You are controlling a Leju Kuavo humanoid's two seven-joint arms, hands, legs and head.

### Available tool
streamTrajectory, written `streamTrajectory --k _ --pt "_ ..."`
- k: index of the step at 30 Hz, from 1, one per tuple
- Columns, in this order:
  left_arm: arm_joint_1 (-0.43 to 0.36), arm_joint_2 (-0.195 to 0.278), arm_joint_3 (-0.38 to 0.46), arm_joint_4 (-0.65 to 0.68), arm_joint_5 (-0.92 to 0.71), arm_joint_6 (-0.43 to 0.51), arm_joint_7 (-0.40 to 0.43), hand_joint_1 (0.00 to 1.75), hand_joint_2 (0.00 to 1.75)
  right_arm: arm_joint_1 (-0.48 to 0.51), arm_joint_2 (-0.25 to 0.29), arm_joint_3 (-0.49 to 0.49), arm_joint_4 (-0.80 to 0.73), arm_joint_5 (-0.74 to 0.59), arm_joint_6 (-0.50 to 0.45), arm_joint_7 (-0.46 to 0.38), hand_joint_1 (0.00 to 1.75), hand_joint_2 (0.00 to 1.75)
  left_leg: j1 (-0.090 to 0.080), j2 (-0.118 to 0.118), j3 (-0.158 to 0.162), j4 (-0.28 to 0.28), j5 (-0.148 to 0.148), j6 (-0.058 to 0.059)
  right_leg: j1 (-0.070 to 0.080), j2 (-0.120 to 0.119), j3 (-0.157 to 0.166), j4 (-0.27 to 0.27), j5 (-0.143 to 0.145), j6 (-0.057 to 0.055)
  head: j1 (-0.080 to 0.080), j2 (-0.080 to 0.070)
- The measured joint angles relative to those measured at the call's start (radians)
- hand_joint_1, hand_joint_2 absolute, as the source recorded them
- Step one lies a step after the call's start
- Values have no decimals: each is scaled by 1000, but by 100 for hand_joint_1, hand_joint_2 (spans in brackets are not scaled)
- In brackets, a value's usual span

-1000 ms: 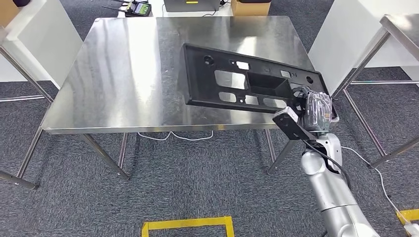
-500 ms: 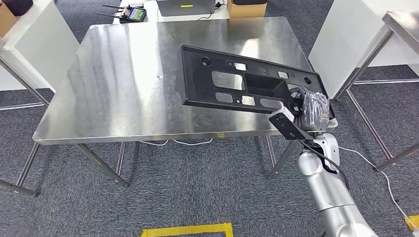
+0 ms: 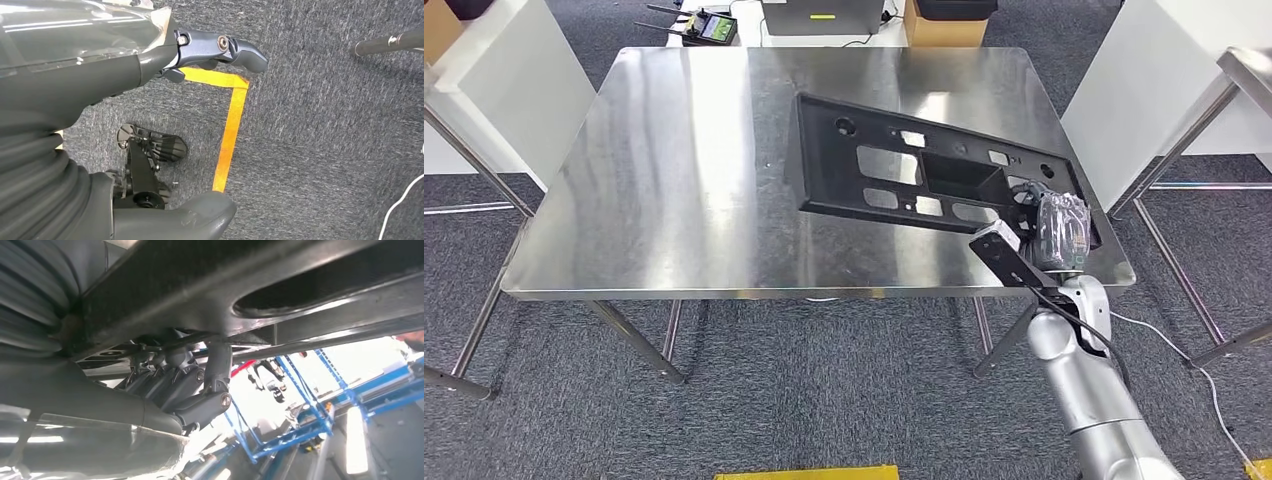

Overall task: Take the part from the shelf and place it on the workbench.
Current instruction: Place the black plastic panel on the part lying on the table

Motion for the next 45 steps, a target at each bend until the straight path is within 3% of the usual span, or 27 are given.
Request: streamTrajectory --k 2,4,6,9,10,12,13,14,15,16,17,19,22,25,26,28,30,32,34,36,39,41,44,45 --pt "0 0 0 0 -1 0 1 0 175 0 3 1 5 24 -4 4 175 175 0 -3 13 5 -16 -7 -4 -1 45 -132 74 18 1 0" --pt "-1 1 0 0 -3 0 2 0 175 -2 6 2 12 68 -19 17 175 175 -4 -6 17 14 -31 -17 -4 -2 88 -231 114 17 2 0" --pt "-1 1 0 0 -7 0 3 0 175 -2 9 4 22 121 -41 35 175 175 -7 -7 14 19 -38 -24 0 0 97 -246 114 2 1 0" --pt "-3 4 0 -1 -12 -4 5 0 175 -10 22 4 51 184 -54 55 175 175 -1 -3 3 52 -61 -40 -8 1 107 -249 106 -18 -1 0" --pt "-4 5 0 -1 -11 -6 7 0 175 -21 31 5 71 212 -57 65 175 175 1 -1 -19 96 -81 -47 -10 2 112 -250 103 -24 -2 0" --pt "-6 7 0 -1 -9 -6 13 0 175 -53 57 10 128 286 -71 94 175 175 7 3 -94 228 -128 -59 -9 4 119 -249 97 -34 -3 0" --pt "-7 9 1 -1 -7 -4 17 0 175 -72 72 14 165 328 -80 110 175 175 9 4 -134 285 -141 -62 -9 5 122 -249 95 -37 -3 0" --pt "-7 10 2 -1 -4 -2 20 0 175 -93 86 18 205 369 -89 125 175 175 11 4 -161 311 -134 -63 -8 7 125 -249 92 -39 -3 0" --pt "-7 11 4 -1 -1 0 22 0 175 -113 100 22 245 407 -96 140 175 175 12 4 -167 297 -108 -62 -8 8 131 -249 89 -39 -3 0" --pt "-7 13 7 -1 3 1 24 0 175 -135 113 26 285 441 -100 154 175 175 12 4 -154 246 -64 -59 -8 9 137 -249 84 -39 -3 0" --pt "-7 15 11 -1 6 2 25 0 175 -158 127 32 324 471 -102 170 175 175 11 4 -127 172 -16 -53 -7 10 144 -250 80 -38 -3 0" --pt "-10 20 17 -1 14 5 26 0 175 -204 150 42 394 513 -105 200 175 175 7 5 -78 56 36 -41 -4 11 151 -252 73 -33 -2 0" --pt "-10 24 23 -1 22 9 25 0 175 -255 175 49 481 544 -111 229 175 175 -3 3 -66 25 32 -30 -1 9 151 -256 68 -20 -2 0" --pt "-7 26 35 -2 24 10 23 0 175 -299 193 50 564 558 -116 238 175 175 2 2 -51 9 33 -16 1 6 132 -223 49 -11 0 0" --pt "-7 27 38 -2 25 10 23 0 175 -309 196 51 585 559 -118 238 175 175 3 2 -46 5 33 -11 2 5 110 -182 33 -13 0 0" --pt "-7 27 41 -2 25 10 22 0 175 -321 201 53 622 568 -122 246 175 175 2 2 -40 4 27 -3 1 4 36 -48 -10 -19 1 0" --pt "-5 27 43 -2 23 11 22 0 175 -325 204 59 659 600 -121 274 175 175 1 -1 -30 5 18 0 1 4 -20 34 -18 -13 1 0" --pt "-3 27 44 -2 20 10 22 0 175 -334 205 69 693 652 -115 313 175 175 1 -6 -17 7 7 -4 0 4 0 -37 33 4 1 0" --pt "-3 27 44 -2 14 10 22 0 175 -348 205 85 724 702 -107 351 175 175 -1 -9 -8 14 -8 -13 0 1 59 -179 97 13 1 0" --pt "-5 27 44 -2 9 10 22 0 175 -360 209 99 749 733 -99 378 175 175 -3 -9 -6 21 -20 -23 1 -1 91 -247 121 5 0 0" --pt "-7 27 44 -3 5 9 22 0 175 -368 213 111 772 748 -92 394 175 175 1 -8 -6 26 -32 -37 -2 1 99 -251 116 -13 0 0" --pt "-9 27 44 -5 3 8 22 0 175 -375 215 118 781 752 -92 398 175 175 6 -4 -31 80 -61 -50 -9 2 111 -257 112 -26 -4 0" --pt "-10 28 43 -5 3 2 18 0 175 -380 220 125 797 765 -88 407 175 175 15 2 -139 266 -122 -68 -10 3 124 -257 102 -40 -8 0" --pt "-10 28 44 -5 5 -6 12 0 175 -379 221 128 802 773 -86 412 175 175 18 4 -167 300 -121 -71 -9 3 128 -257 99 -41 -8 0"
